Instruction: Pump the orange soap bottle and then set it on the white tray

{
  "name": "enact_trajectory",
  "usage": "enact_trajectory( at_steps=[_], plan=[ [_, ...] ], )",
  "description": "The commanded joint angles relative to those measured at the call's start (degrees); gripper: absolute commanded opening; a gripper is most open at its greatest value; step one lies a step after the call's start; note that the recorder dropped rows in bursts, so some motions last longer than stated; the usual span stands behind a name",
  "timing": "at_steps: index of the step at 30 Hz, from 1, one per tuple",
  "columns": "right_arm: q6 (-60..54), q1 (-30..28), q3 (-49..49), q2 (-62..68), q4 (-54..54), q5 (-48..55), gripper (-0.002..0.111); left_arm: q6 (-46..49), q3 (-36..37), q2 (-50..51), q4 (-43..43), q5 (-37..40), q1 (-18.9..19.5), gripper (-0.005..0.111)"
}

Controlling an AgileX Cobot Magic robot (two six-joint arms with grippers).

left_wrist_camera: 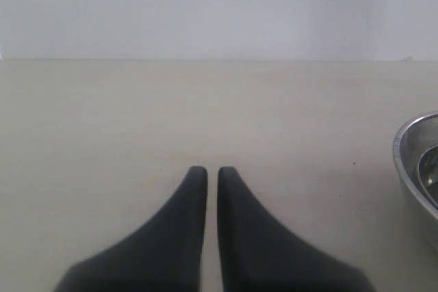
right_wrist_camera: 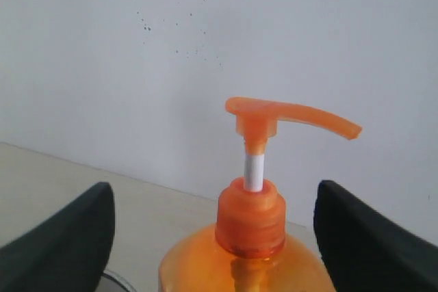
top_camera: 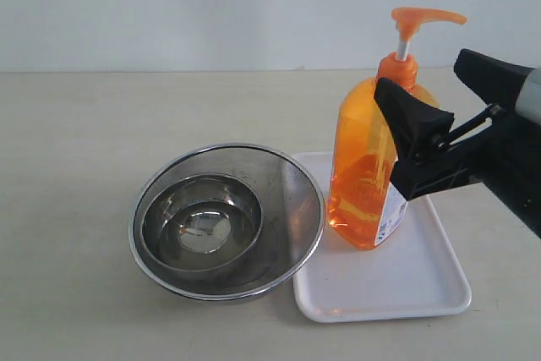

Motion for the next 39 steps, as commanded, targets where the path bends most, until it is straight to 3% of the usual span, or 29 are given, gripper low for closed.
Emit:
enact_trajectory(
  at_steps=[1, 6, 12, 32, 39],
  plan=[
    [0.8, 0.0, -0.2, 4.0, 0.3, -6.4, 0.073, -0.5, 0.2, -0.2, -0.3, -0.4, 0.2, 0.005],
    [0.9, 0.0, -0.4, 7.9, 1.3, -7.9, 0.072, -0.5, 0.2, -0.2, -0.3, -0.4, 0.2, 0.005],
    [0.9, 0.0, -4.0, 11.3, 1.6, -7.9, 0.058, -0.5, 0.2, -0.2, -0.3, -0.4, 0.2, 0.005],
    [-0.8, 0.0, -7.7, 18.2, 7.5, -7.9, 0.057, -0.5, 0.2, -0.2, -0.3, -0.4, 0.2, 0.005],
    [-0.8, 0.0, -7.7, 18.2, 7.5, -7.9, 0.005, -0.5, 0.2, -0.2, -0.3, -0.4, 0.2, 0.005]
  ],
)
